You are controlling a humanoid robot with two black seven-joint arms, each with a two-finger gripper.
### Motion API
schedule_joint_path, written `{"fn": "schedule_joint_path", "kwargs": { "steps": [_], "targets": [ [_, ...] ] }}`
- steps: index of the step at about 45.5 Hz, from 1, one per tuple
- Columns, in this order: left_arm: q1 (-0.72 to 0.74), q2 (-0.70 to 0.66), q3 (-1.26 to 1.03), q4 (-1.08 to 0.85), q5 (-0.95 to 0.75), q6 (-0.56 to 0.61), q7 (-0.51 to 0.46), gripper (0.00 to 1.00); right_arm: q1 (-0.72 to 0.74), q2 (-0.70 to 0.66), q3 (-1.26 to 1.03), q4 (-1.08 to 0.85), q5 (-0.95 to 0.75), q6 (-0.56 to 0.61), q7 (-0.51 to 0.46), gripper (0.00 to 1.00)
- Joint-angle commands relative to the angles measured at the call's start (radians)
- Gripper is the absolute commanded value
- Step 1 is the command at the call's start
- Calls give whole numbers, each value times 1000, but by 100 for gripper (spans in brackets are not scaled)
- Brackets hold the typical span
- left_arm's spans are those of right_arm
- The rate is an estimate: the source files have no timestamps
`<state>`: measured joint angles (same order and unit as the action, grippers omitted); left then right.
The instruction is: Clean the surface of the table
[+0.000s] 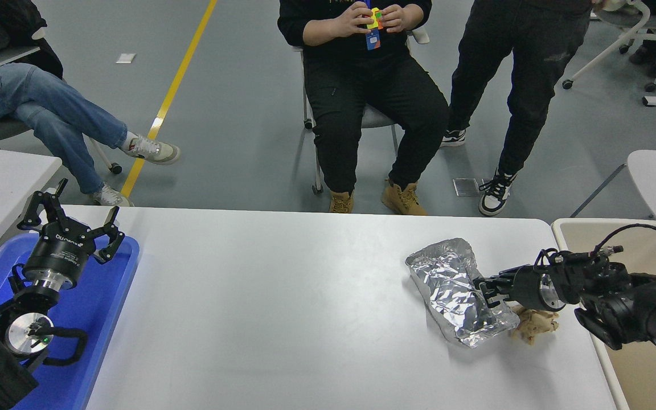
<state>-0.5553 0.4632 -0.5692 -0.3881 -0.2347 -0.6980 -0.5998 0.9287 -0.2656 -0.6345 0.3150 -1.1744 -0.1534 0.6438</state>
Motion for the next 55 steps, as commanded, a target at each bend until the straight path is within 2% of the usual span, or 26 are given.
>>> {"fn": "schedule_joint_path", "kwargs": {
  "steps": [1, 8, 17, 24, 33, 55],
  "targets": [
    [0, 0, -1, 0, 0, 0, 0, 100, 13, -7, 6, 6, 42, 6, 45, 0],
    [0, 2, -1, 0, 0, 0, 0, 100, 70, -59, 9, 93, 78, 11, 96, 0],
    [0, 0, 0, 0, 0, 0, 0, 100, 238, -248, 6, 396, 105, 12, 100, 0],
    [0, 0, 0, 0, 0, 0, 0, 100, 364, -380, 6, 538, 105, 41, 102, 0],
    [0, 2, 0, 0, 0, 0, 0, 100, 478, -477, 27, 589, 105, 143, 135, 0],
    [0, 2, 0, 0, 0, 0, 0, 100, 602, -606, 265, 590, 105, 445, 160, 0]
  ]
}}
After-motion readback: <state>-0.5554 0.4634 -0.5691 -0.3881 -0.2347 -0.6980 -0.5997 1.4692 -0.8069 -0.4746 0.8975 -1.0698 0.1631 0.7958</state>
